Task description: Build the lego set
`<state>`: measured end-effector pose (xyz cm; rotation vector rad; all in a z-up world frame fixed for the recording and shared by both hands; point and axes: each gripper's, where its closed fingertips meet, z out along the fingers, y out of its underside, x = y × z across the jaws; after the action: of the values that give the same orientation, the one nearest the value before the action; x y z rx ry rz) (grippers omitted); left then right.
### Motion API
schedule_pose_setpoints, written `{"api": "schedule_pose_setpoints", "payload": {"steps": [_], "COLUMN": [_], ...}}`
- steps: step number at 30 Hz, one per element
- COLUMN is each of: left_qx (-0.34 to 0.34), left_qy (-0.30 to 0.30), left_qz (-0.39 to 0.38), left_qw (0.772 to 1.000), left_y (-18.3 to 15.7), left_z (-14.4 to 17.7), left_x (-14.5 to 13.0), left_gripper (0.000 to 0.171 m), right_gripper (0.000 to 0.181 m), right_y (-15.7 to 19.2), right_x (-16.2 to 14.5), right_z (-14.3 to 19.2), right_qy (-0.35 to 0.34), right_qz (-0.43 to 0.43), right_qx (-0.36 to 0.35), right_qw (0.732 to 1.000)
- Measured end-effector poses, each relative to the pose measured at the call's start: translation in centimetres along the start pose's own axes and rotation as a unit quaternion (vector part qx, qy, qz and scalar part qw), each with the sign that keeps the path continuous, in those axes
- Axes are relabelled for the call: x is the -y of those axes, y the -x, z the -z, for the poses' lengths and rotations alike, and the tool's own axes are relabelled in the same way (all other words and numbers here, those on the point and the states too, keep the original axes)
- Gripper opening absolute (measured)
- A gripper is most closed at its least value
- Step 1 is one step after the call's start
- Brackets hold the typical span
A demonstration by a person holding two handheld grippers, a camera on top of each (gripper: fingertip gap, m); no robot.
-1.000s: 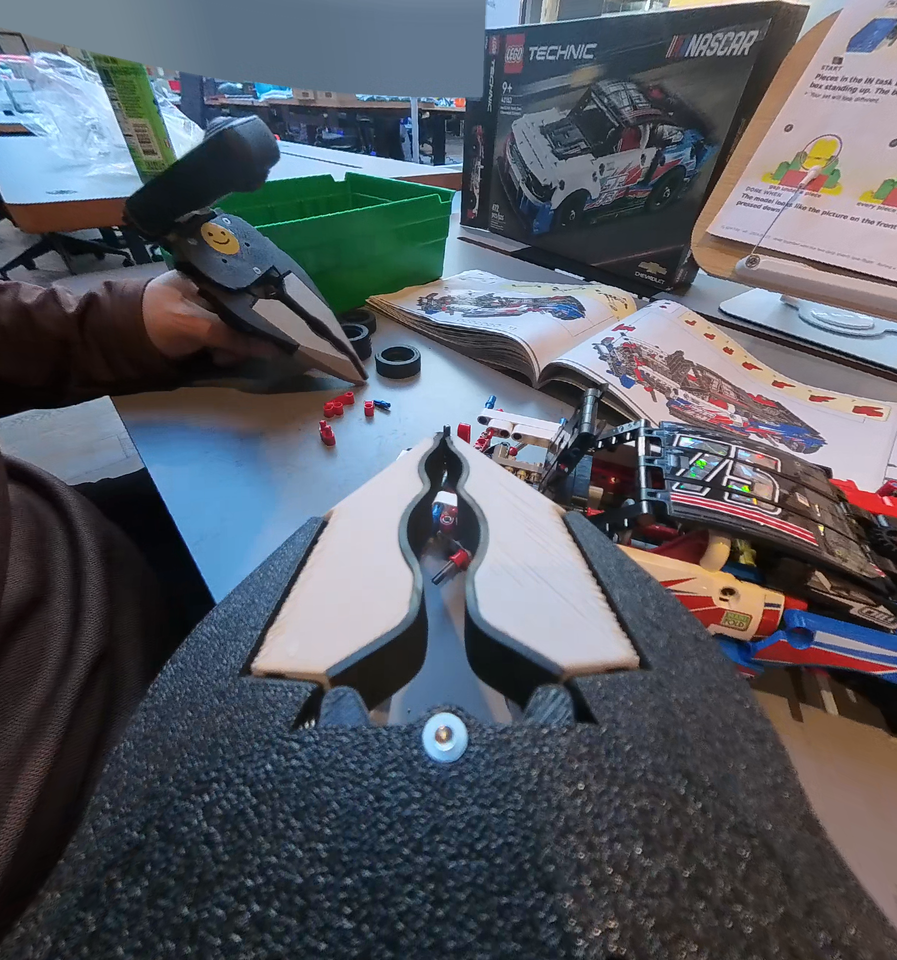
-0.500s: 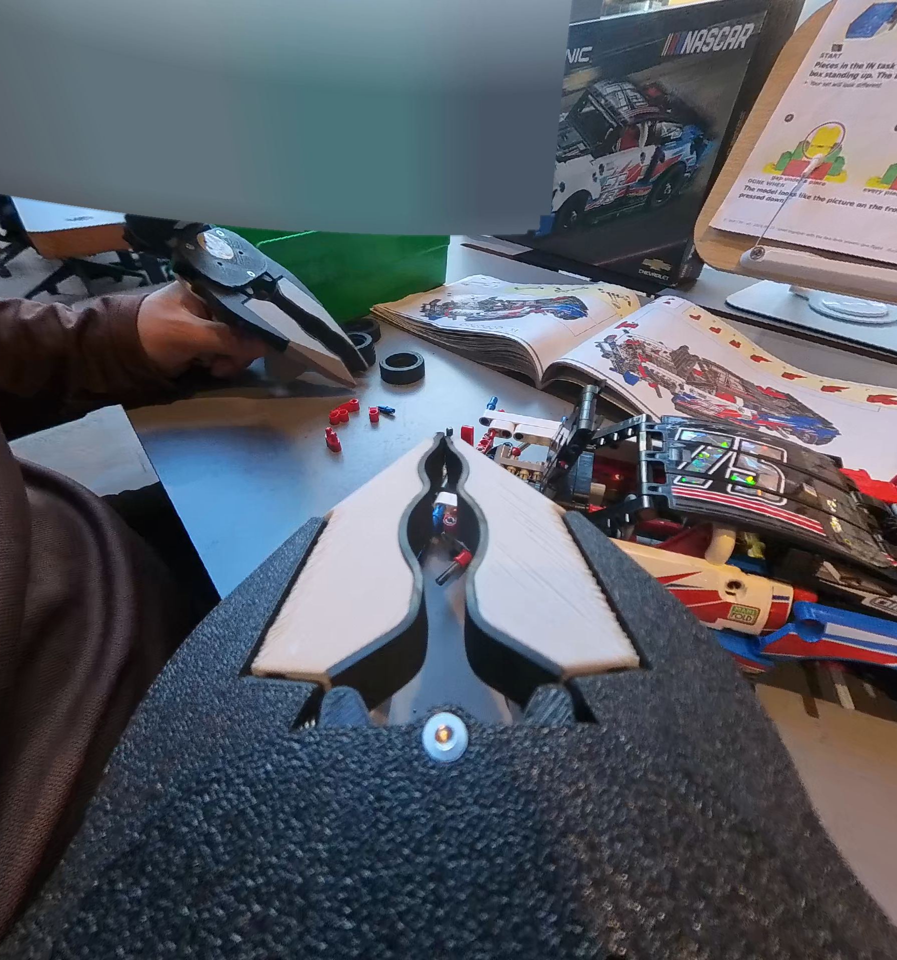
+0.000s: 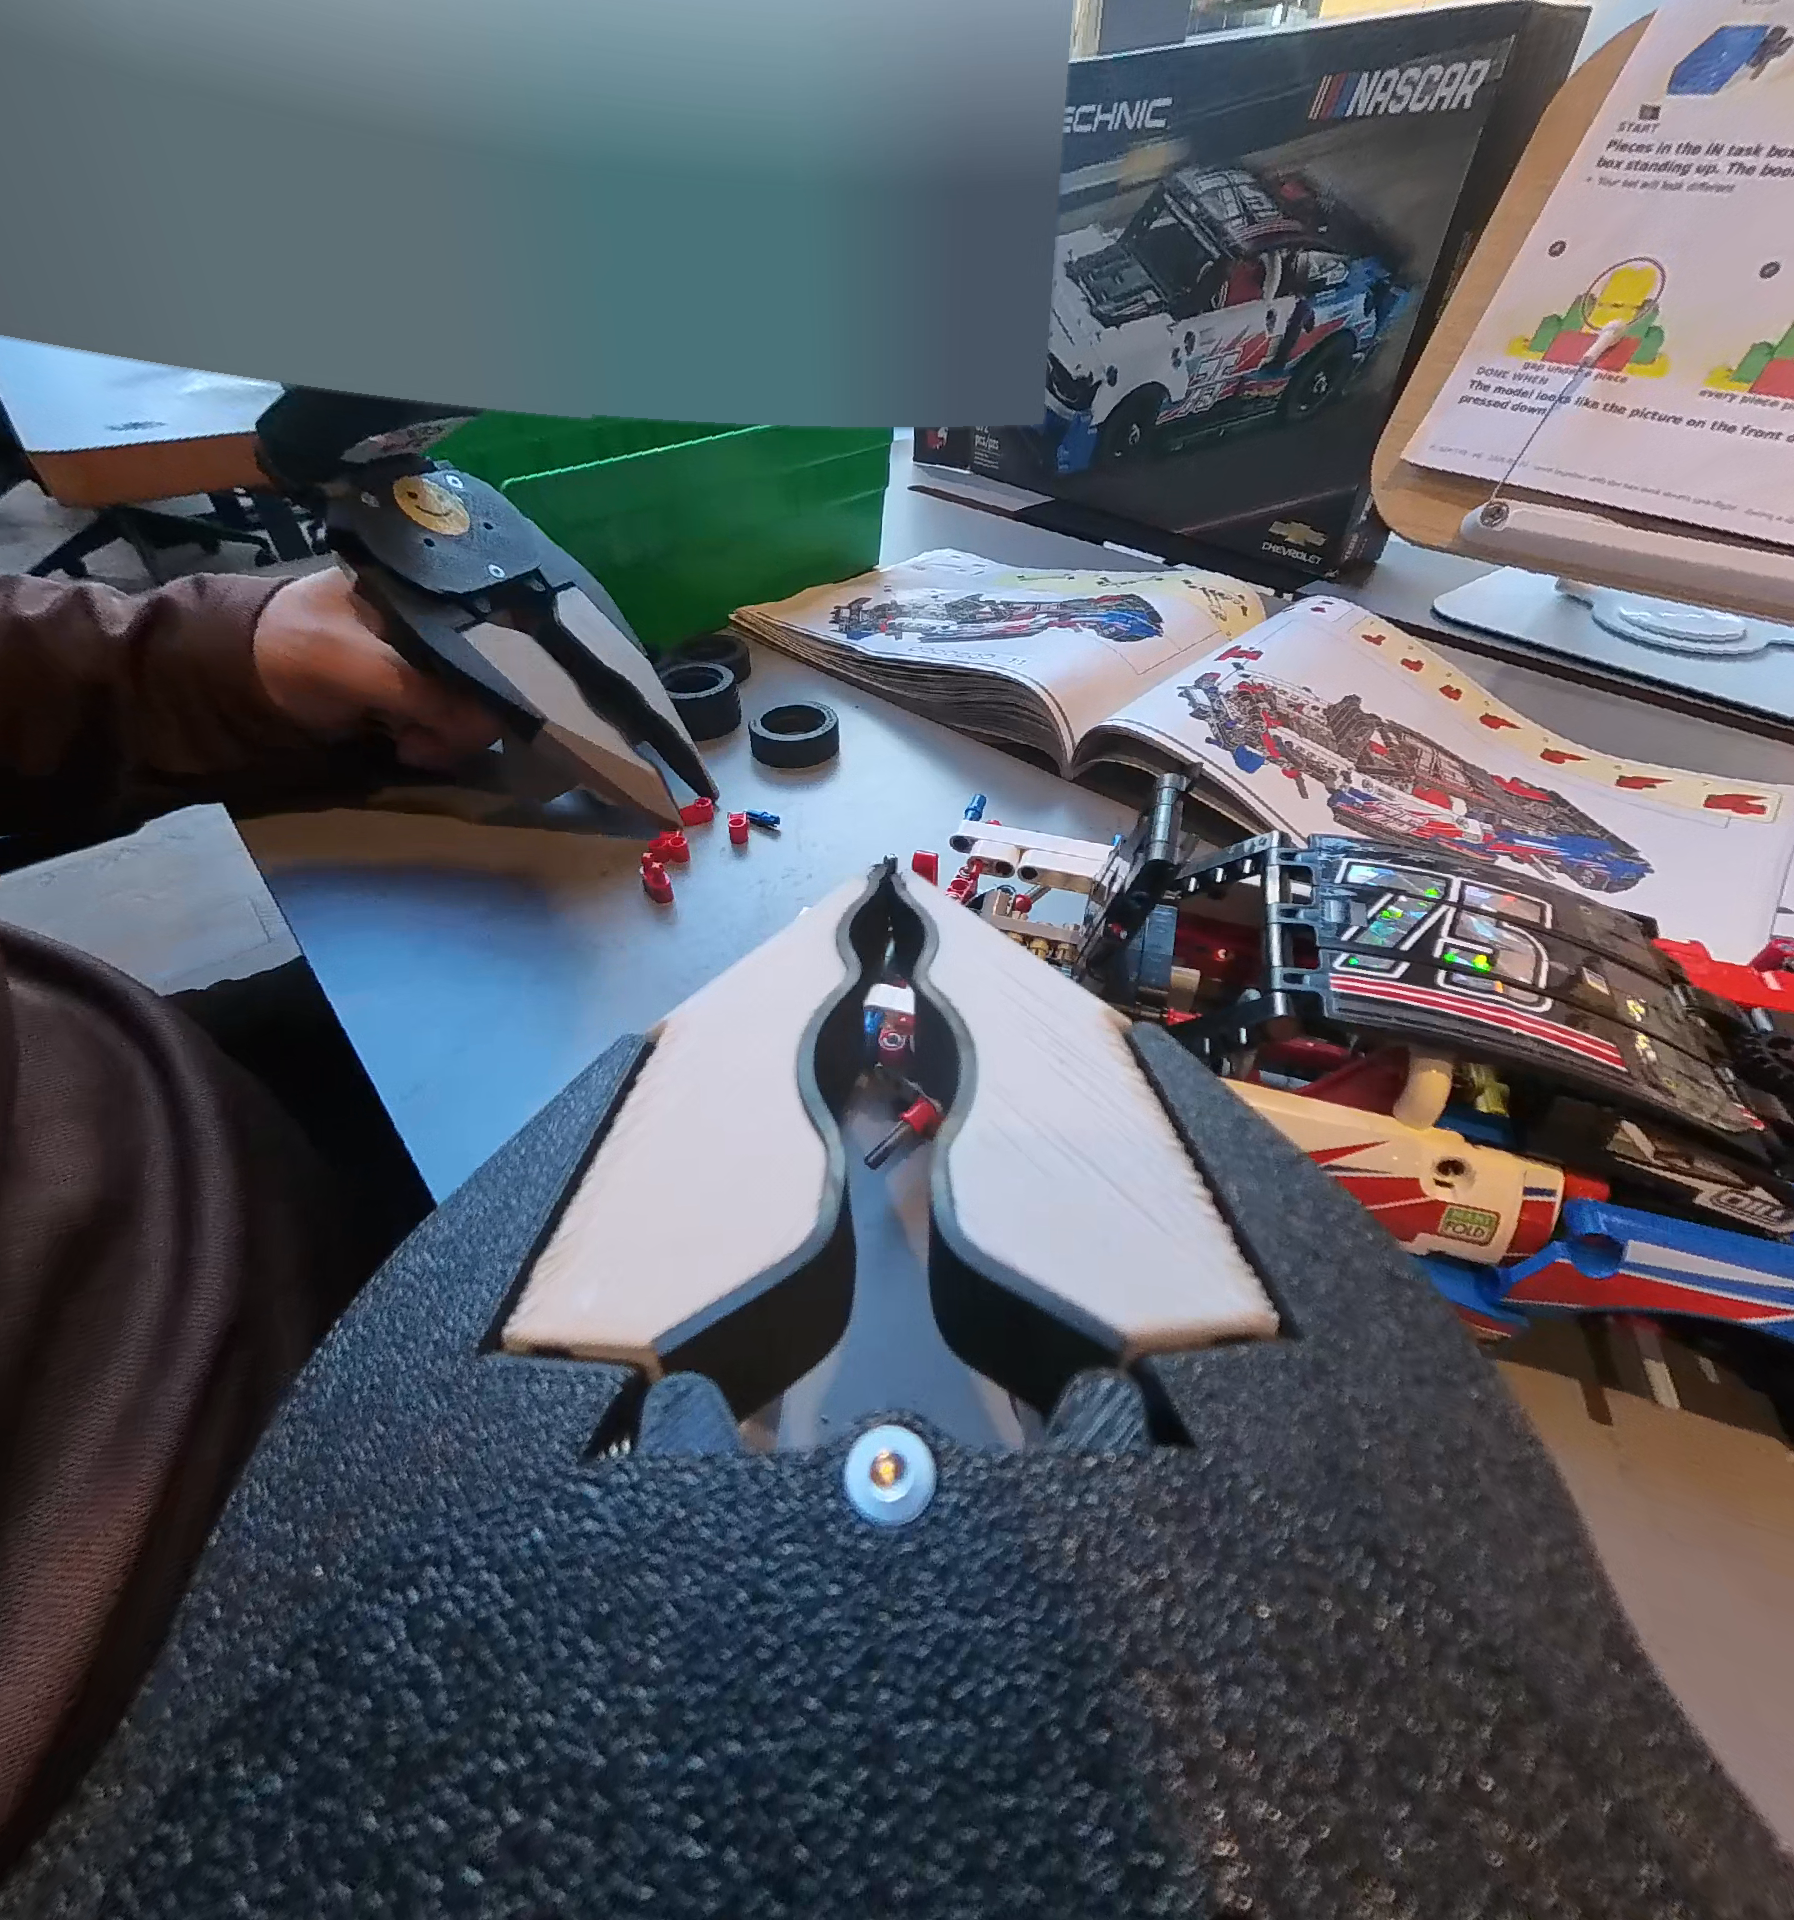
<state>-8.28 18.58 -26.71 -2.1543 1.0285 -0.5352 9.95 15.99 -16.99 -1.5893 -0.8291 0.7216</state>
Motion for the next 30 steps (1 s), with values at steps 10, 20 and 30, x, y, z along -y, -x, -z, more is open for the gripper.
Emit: {"api": "schedule_pose_setpoints", "payload": {"steps": [10,20,30], "left_qx": [-0.015,-0.086,-0.057], "left_qy": [0.0,0.005,-0.078], "left_qz": [0.021,0.03,0.019], "left_qw": [1.0,0.996,0.995], "left_y": [0.1,-1.1,-0.2], "left_z": [-0.1,-0.1,1.2], "left_x": [0.0,0.1,2.3], "left_gripper": [0.003,0.002,0.002], "right_gripper": [0.0,0.0,0.0], "right_y": [-5.8,-9.5,-7.8], "right_x": [0.6,-0.1,0.4], "right_z": [3.1,5.0,4.1], "right_qy": [-0.043,-0.089,-0.067], "right_qz": [-0.03,-0.124,-0.081], "right_qx": [-0.104,-0.128,-0.116], "right_qw": [0.993,0.98,0.988]}}
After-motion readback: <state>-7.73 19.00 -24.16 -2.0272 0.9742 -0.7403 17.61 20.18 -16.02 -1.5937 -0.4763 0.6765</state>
